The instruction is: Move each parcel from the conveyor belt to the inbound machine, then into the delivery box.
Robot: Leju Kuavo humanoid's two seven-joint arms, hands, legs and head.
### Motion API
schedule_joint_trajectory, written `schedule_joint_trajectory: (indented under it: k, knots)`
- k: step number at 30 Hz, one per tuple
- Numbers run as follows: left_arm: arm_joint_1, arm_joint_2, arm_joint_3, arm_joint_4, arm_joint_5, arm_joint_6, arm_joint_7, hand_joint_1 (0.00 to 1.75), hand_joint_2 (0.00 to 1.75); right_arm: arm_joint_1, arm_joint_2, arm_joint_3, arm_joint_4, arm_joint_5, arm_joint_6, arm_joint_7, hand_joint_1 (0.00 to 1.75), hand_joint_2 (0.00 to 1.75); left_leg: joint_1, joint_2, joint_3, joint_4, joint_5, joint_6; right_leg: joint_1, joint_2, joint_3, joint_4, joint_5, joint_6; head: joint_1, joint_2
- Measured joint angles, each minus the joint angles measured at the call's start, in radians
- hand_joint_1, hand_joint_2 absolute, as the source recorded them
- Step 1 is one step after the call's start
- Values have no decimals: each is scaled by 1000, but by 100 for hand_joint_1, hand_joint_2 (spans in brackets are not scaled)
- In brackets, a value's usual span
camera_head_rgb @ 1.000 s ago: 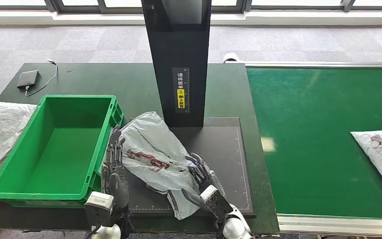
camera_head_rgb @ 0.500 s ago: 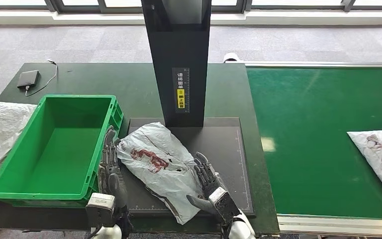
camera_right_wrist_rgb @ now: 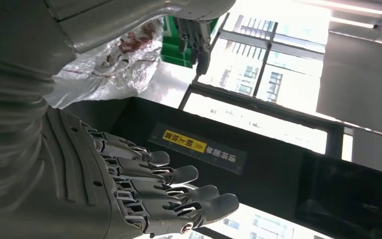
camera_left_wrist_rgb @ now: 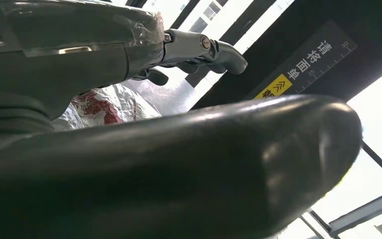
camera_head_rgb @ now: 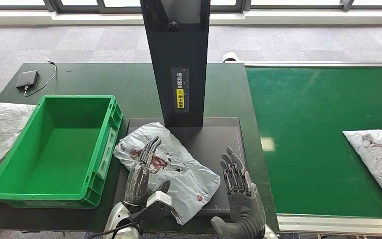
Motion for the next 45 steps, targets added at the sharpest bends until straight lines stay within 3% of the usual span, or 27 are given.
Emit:
schedule_joint_trajectory:
  k: [6,10,20,38,39,42,43,45]
  knots:
    - [-11,-6,-2,28,-83,8,35,0,0,39,-5,-19,-108,-2,-21,1,0,175,0,0,1,0,0,0,0,0,1,0,0,0,0,0]
    - [-27,-15,-10,67,-269,47,119,0,175,74,-14,-20,-197,29,-39,0,0,175,0,0,1,0,0,0,0,0,1,0,0,0,0,0]
    - [-117,-34,-16,266,-717,78,436,0,175,154,-6,-49,-356,102,-33,1,0,175,0,0,1,0,0,0,0,0,1,0,0,0,0,0]
    - [-167,-41,-17,368,-745,94,460,5,175,172,-1,-54,-391,107,-38,7,0,175,0,0,3,0,0,0,0,0,3,0,0,0,0,0]
    - [-168,-41,-17,369,-745,95,460,15,175,172,-1,-54,-391,107,-38,7,0,175,0,0,4,0,0,0,0,0,4,0,0,0,0,0]
    - [-171,-41,-17,373,-755,89,462,141,175,172,-1,-54,-391,107,-39,7,0,175,0,0,5,0,0,0,0,0,4,0,0,0,0,0]
    - [-173,-42,-17,377,-762,84,463,175,175,172,-1,-54,-391,107,-39,7,0,175,0,0,5,0,0,0,0,0,5,0,0,0,0,0]
    - [-180,-43,-17,391,-772,73,462,175,175,172,0,-54,-391,109,-40,7,0,175,0,0,5,0,0,0,0,0,5,0,0,0,0,0]
